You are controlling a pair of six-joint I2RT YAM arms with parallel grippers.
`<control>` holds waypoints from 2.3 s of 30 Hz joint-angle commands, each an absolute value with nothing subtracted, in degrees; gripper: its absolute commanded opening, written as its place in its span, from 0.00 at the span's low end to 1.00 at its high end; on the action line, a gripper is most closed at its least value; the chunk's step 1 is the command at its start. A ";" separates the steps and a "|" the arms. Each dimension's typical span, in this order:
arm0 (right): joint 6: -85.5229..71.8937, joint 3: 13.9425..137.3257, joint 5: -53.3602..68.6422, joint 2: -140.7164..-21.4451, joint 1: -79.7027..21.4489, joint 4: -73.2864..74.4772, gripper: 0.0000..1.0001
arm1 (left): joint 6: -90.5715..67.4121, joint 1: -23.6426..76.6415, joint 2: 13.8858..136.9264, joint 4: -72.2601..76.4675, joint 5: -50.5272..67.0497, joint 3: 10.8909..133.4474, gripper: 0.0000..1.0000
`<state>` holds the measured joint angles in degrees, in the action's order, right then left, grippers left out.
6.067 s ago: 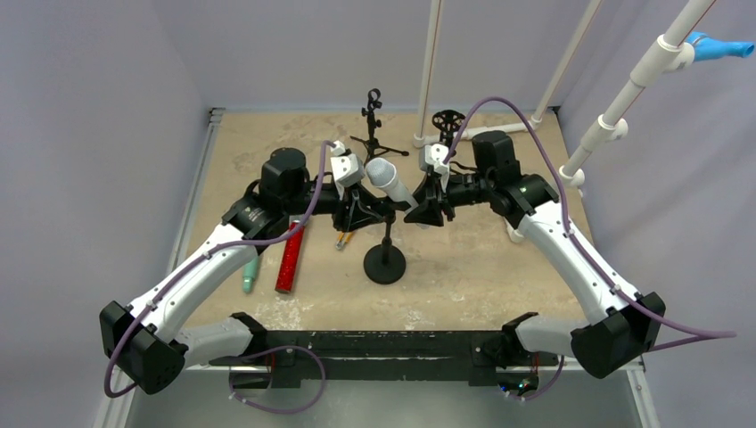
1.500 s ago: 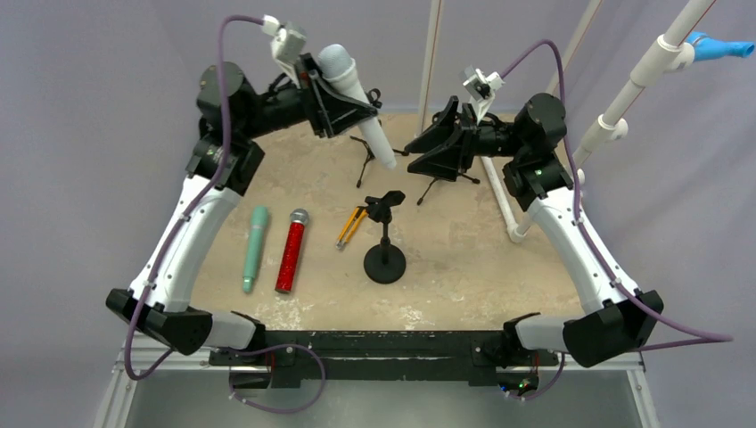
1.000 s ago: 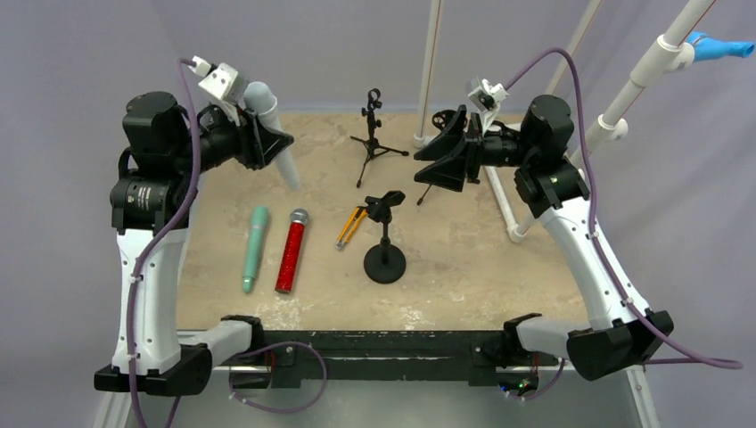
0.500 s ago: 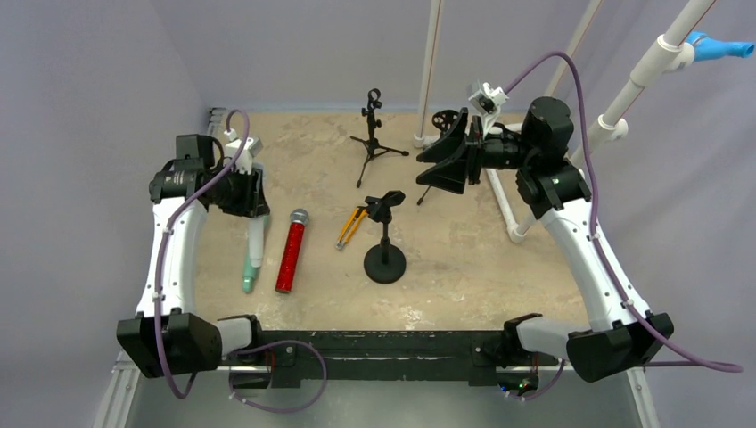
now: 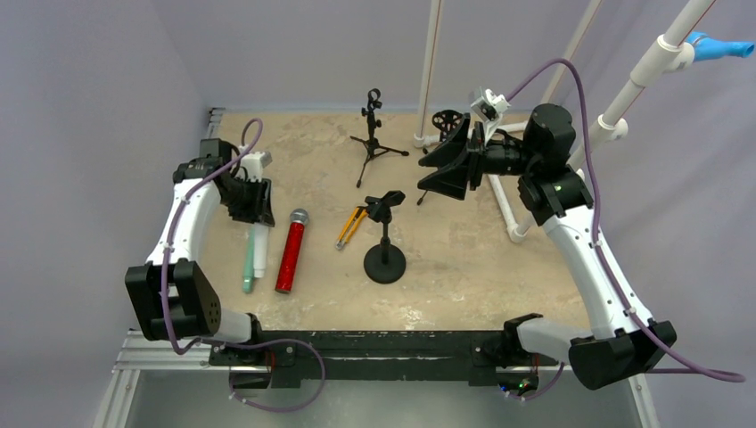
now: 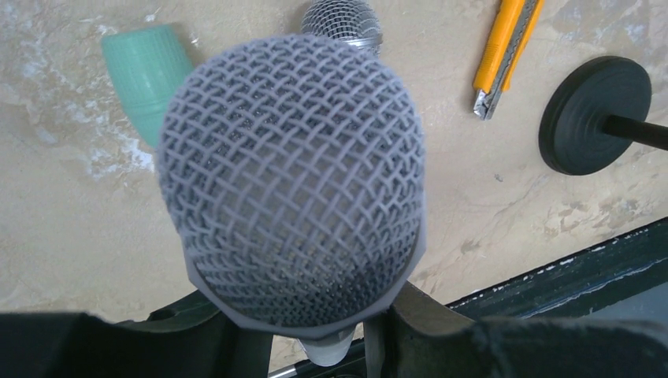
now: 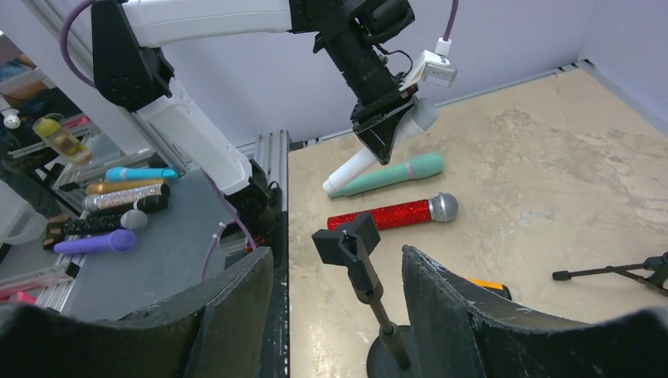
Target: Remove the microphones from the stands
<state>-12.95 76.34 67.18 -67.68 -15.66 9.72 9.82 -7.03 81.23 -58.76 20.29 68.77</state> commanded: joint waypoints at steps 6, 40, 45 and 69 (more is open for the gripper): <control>-10.88 75.51 66.06 -66.00 -15.22 9.87 0.60 | 1.97 3.87 80.62 -57.32 22.53 70.00 0.00; -4.66 73.91 61.96 -61.56 -8.33 16.15 0.62 | -11.75 18.50 103.09 -55.71 19.92 73.28 0.00; -3.33 74.45 62.08 -61.35 -8.32 17.83 0.62 | -12.05 18.50 104.11 -55.10 19.09 72.62 0.04; -3.43 74.60 62.71 -61.69 -8.29 17.40 0.63 | -12.22 19.86 107.88 -52.01 19.76 69.33 0.14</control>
<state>-3.97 74.15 62.48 -62.52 -8.56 18.41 -11.44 19.66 107.20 -52.82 19.68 69.78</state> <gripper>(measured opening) 0.623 0.378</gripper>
